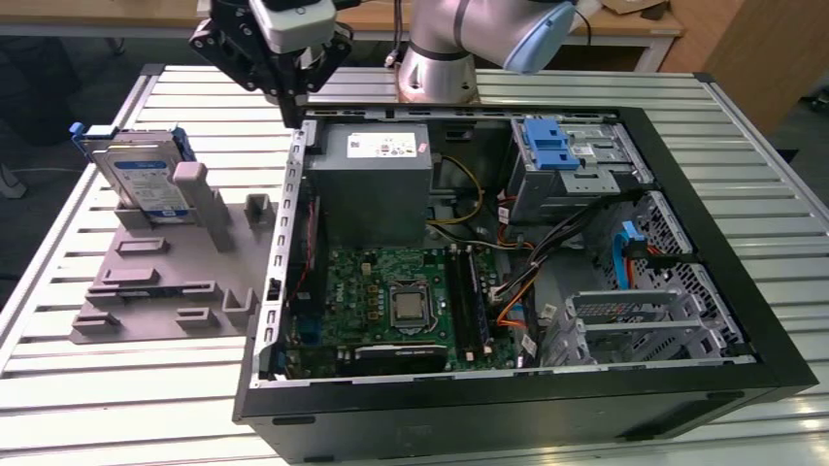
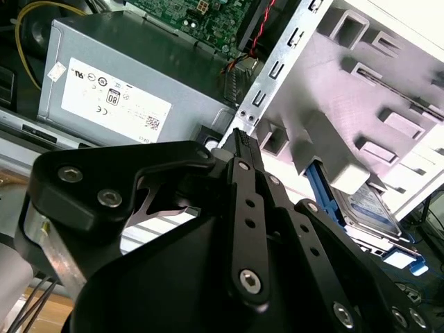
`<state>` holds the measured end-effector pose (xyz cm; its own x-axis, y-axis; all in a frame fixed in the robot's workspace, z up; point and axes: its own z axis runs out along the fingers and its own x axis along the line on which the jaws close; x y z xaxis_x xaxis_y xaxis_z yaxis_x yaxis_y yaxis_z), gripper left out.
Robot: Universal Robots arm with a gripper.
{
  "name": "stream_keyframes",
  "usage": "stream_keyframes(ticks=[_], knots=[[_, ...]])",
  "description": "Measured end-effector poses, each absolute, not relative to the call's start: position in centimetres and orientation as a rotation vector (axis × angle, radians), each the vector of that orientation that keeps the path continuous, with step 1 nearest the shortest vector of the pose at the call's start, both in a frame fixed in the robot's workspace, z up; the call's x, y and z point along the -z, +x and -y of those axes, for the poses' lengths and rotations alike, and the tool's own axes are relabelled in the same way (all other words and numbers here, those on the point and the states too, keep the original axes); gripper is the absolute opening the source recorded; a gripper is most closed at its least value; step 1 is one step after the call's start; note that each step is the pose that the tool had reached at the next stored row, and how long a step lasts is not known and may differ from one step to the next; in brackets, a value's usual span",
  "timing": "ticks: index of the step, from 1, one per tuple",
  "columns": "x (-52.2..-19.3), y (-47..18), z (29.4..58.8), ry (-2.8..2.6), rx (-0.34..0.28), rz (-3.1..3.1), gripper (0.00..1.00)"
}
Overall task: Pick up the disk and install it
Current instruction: 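Reach for the disk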
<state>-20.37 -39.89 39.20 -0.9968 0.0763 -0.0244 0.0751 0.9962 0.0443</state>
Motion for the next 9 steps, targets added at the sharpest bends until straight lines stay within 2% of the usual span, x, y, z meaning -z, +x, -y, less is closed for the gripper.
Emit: stream_keyframes(ticks=[9], knots=[[-39.19,-20.68,39.89,0.118,-0.068,-3.112,0.11]])
